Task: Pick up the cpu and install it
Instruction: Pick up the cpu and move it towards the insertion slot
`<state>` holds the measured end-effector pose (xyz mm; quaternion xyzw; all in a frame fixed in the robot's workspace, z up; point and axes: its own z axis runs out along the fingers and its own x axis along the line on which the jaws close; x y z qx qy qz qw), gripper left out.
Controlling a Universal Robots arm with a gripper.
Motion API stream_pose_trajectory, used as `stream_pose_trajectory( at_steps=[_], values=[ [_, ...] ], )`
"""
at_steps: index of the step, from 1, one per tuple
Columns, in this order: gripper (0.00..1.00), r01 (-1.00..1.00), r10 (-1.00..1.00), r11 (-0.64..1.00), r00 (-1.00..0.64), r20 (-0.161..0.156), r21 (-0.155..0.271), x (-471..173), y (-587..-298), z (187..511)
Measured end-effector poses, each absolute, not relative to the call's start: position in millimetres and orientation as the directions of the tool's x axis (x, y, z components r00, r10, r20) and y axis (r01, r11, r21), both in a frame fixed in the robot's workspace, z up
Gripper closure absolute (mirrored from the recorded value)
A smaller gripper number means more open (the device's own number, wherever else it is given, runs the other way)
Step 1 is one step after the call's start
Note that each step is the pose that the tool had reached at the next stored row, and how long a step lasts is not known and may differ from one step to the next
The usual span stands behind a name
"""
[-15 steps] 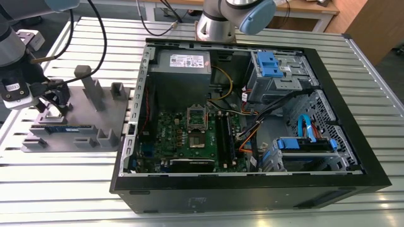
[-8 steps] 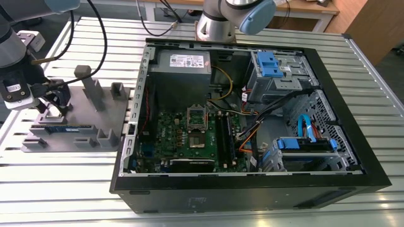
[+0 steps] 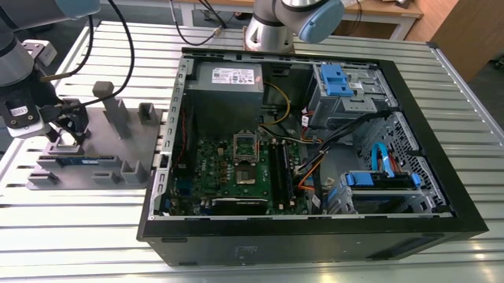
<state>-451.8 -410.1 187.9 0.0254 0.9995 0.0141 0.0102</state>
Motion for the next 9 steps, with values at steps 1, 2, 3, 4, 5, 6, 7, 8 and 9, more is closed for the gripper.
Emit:
stream_pose_trajectory(
  at_steps=[1, 2, 3, 4, 5, 6, 7, 8, 9],
  values=[
    [0.41, 0.046, 0.047, 0.999, -0.999, -0.020, 0.029, -451.8, -410.1, 187.6],
    [0.41, 0.041, 0.042, 0.999, -0.999, -0.020, 0.029, -451.8, -410.1, 187.5],
    [0.41, 0.035, 0.035, 0.999, -0.999, -0.020, 0.029, -451.8, -410.1, 187.3],
    [0.41, 0.028, 0.028, 0.999, -0.999, -0.020, 0.029, -451.8, -410.1, 187.1],
    [0.41, 0.021, 0.021, 0.999, -1.000, -0.020, 0.029, -451.8, -410.1, 187.1],
    [0.41, 0.014, 0.015, 0.999, -1.000, -0.020, 0.029, -451.8, -410.1, 187.0],
    [0.41, 0.009, 0.010, 1.000, -1.000, -0.020, 0.029, -451.8, -410.1, 186.9],
    [0.41, 0.006, 0.006, 1.000, -1.000, -0.020, 0.029, -451.8, -410.1, 186.9],
    [0.41, 0.002, 0.003, 1.000, -1.000, -0.020, 0.029, -451.8, -410.1, 186.8]
  ],
)
